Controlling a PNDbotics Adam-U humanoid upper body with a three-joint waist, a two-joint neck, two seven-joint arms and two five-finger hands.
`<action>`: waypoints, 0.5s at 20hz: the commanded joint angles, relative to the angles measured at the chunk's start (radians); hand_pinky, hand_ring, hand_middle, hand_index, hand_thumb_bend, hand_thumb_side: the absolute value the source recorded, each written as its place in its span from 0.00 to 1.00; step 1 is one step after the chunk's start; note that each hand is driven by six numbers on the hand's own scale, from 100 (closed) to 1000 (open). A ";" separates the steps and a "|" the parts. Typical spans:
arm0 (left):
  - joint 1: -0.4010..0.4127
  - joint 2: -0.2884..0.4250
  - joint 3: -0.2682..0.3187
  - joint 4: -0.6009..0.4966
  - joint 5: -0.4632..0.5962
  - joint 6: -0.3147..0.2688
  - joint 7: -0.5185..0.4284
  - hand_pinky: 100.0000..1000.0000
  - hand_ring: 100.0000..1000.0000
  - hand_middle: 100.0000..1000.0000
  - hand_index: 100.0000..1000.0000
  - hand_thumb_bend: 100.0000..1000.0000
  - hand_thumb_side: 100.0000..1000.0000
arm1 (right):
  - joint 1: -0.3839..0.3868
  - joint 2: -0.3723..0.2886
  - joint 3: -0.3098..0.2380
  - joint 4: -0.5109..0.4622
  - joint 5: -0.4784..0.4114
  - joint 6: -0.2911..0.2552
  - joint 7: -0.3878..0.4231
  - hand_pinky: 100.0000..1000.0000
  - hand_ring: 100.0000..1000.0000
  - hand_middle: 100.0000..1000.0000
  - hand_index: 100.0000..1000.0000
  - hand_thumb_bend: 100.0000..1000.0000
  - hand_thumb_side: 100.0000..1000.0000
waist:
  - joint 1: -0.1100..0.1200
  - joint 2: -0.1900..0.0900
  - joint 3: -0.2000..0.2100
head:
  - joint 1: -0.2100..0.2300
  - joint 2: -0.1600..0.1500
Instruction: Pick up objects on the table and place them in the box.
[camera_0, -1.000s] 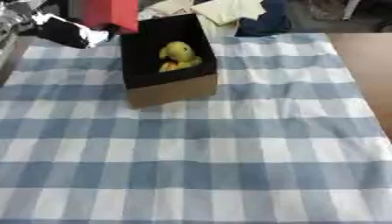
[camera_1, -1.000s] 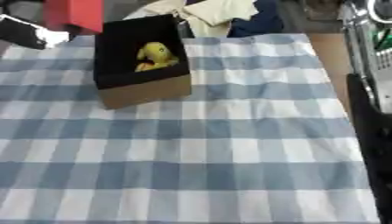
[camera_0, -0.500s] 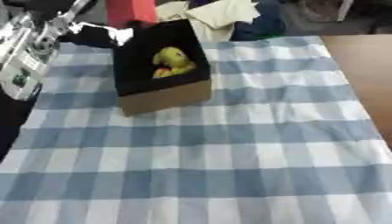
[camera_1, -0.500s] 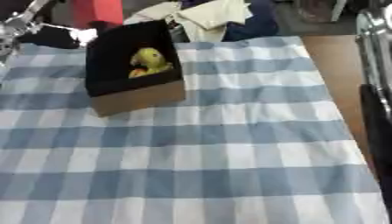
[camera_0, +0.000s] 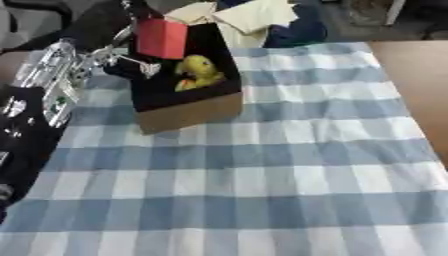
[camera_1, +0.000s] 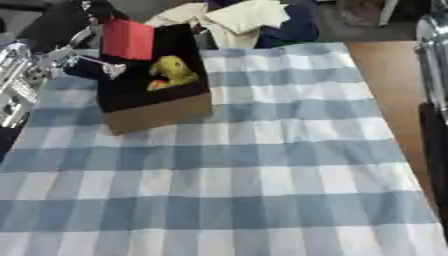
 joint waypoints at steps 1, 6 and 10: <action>-0.015 0.007 0.006 0.008 -0.062 0.005 0.022 0.71 0.87 0.76 0.89 0.18 0.40 | -0.018 -0.007 -0.005 -0.017 -0.006 0.000 0.002 0.94 0.89 0.77 0.96 0.09 1.00 | -0.001 -0.020 -0.003 | 0.006 -0.007; -0.012 0.001 0.016 0.027 -0.134 0.058 0.058 0.75 0.91 0.82 0.94 0.48 0.58 | -0.016 -0.006 -0.008 -0.018 -0.008 0.001 0.001 0.94 0.89 0.77 0.96 0.09 1.00 | -0.002 -0.021 -0.006 | 0.007 -0.008; -0.009 -0.002 0.013 0.029 -0.155 0.099 0.077 0.75 0.91 0.83 0.95 0.51 0.62 | -0.012 -0.005 -0.010 -0.019 -0.010 0.002 -0.001 0.94 0.89 0.77 0.96 0.10 1.00 | -0.001 -0.024 -0.008 | 0.007 -0.008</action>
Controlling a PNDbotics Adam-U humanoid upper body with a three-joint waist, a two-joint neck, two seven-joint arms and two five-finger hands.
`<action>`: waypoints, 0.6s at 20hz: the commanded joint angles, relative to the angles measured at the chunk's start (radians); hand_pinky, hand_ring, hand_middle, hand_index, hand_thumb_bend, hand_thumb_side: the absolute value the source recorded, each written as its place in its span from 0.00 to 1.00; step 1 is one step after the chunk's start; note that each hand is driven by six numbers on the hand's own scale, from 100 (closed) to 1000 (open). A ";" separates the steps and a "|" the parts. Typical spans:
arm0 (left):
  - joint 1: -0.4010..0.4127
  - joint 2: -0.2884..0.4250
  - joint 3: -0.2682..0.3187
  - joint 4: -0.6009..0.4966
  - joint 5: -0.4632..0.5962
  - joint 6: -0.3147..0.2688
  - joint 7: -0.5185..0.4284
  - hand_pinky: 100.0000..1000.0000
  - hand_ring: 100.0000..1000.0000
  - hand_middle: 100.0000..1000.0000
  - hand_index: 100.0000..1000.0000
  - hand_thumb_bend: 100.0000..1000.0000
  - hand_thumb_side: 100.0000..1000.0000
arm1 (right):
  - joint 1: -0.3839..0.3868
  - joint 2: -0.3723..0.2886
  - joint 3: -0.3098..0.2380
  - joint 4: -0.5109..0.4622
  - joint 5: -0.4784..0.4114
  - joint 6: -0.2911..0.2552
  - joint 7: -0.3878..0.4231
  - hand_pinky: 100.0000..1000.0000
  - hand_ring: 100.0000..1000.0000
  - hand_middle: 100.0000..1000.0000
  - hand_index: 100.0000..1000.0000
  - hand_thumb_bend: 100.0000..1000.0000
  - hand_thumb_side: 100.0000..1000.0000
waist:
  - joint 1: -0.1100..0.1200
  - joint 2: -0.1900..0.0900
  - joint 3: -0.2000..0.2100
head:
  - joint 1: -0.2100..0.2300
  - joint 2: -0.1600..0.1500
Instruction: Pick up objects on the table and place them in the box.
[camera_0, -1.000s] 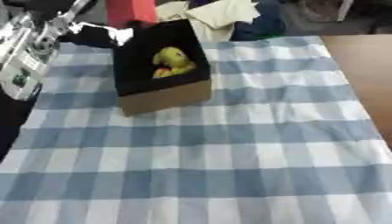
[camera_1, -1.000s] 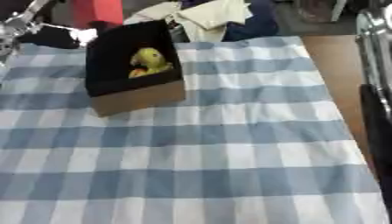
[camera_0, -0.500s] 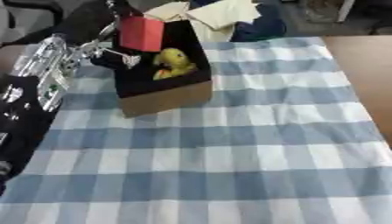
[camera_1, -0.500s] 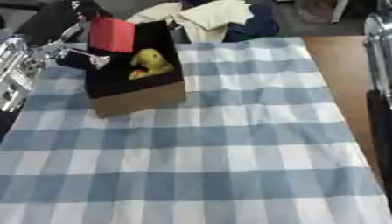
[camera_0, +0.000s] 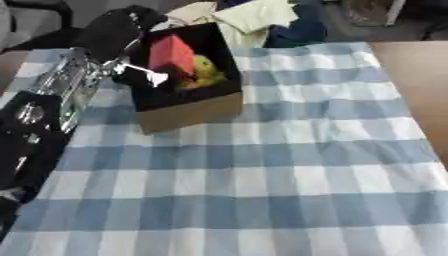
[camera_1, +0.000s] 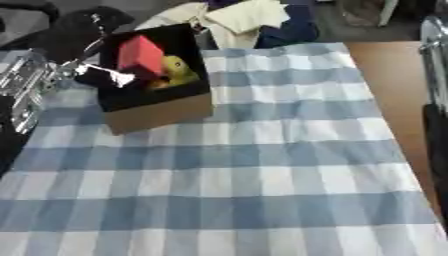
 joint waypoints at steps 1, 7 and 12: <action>-0.014 0.015 0.010 -0.010 -0.014 0.023 0.013 0.75 0.91 0.83 0.95 0.51 0.62 | -0.012 -0.006 -0.010 -0.019 -0.007 0.001 -0.002 0.94 0.89 0.77 0.96 0.09 1.00 | 0.000 -0.024 -0.003 | 0.002 -0.009; -0.009 0.014 0.009 -0.012 -0.003 0.026 0.016 0.75 0.91 0.83 0.94 0.46 0.65 | -0.007 -0.004 -0.013 -0.022 -0.009 0.003 -0.006 0.94 0.89 0.77 0.96 0.09 1.00 | 0.001 -0.028 -0.006 | 0.002 -0.009; -0.010 0.014 0.028 -0.093 0.123 0.058 0.085 0.68 0.87 0.79 0.90 0.15 0.60 | 0.000 -0.007 -0.017 -0.023 -0.010 0.004 -0.009 0.94 0.89 0.77 0.96 0.10 1.00 | 0.001 -0.031 0.001 | -0.004 0.001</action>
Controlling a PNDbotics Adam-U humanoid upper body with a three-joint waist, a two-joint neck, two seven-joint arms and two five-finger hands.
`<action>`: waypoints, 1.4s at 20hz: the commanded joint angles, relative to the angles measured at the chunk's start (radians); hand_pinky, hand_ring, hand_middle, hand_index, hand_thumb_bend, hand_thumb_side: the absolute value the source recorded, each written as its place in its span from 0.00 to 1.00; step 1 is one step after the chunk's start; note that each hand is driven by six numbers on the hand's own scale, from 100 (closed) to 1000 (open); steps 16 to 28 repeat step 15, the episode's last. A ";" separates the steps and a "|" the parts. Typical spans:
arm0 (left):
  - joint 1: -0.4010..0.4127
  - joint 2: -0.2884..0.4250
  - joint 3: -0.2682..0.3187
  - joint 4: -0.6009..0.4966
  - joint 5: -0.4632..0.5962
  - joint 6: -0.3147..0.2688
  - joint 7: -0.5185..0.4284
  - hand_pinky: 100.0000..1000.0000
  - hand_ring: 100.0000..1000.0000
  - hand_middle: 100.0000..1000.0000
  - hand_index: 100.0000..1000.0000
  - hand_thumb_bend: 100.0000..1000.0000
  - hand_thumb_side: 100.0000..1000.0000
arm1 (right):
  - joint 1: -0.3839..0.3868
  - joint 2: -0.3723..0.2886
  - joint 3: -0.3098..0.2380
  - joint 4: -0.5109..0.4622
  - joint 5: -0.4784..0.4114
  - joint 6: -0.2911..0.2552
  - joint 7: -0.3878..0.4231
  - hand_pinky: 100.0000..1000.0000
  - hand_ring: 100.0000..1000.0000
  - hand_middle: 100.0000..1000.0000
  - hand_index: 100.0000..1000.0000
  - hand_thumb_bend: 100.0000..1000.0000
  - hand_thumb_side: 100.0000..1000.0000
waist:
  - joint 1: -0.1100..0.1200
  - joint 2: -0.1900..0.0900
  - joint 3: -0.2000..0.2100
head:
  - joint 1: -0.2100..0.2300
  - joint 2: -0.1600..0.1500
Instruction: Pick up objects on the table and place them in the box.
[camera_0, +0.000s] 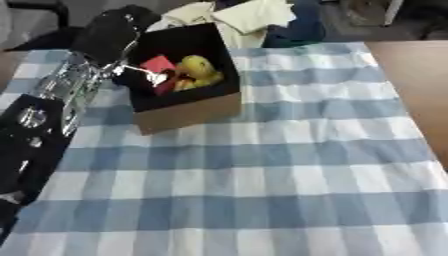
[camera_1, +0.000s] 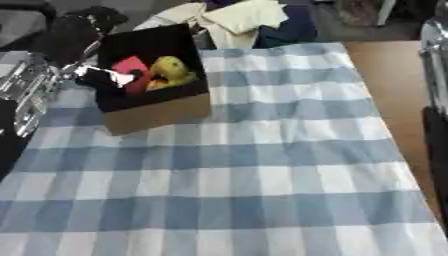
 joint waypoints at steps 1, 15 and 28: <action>-0.014 0.021 0.027 -0.114 0.130 0.032 0.069 0.66 0.86 0.79 0.89 0.11 0.62 | -0.009 -0.014 -0.011 -0.019 -0.006 0.000 -0.005 0.94 0.89 0.77 0.96 0.10 1.00 | 0.000 -0.031 0.006 | -0.006 0.006; 0.330 0.134 0.165 -0.869 0.902 0.156 0.344 0.57 0.77 0.75 0.88 0.08 0.86 | 0.038 -0.061 0.001 -0.131 -0.051 -0.090 -0.065 0.90 0.86 0.75 0.86 0.00 1.00 | 0.002 -0.037 0.074 | -0.043 0.029; 0.330 0.134 0.165 -0.869 0.902 0.156 0.344 0.57 0.77 0.75 0.88 0.08 0.86 | 0.038 -0.061 0.001 -0.131 -0.051 -0.090 -0.065 0.90 0.86 0.75 0.86 0.00 1.00 | 0.002 -0.037 0.074 | -0.043 0.029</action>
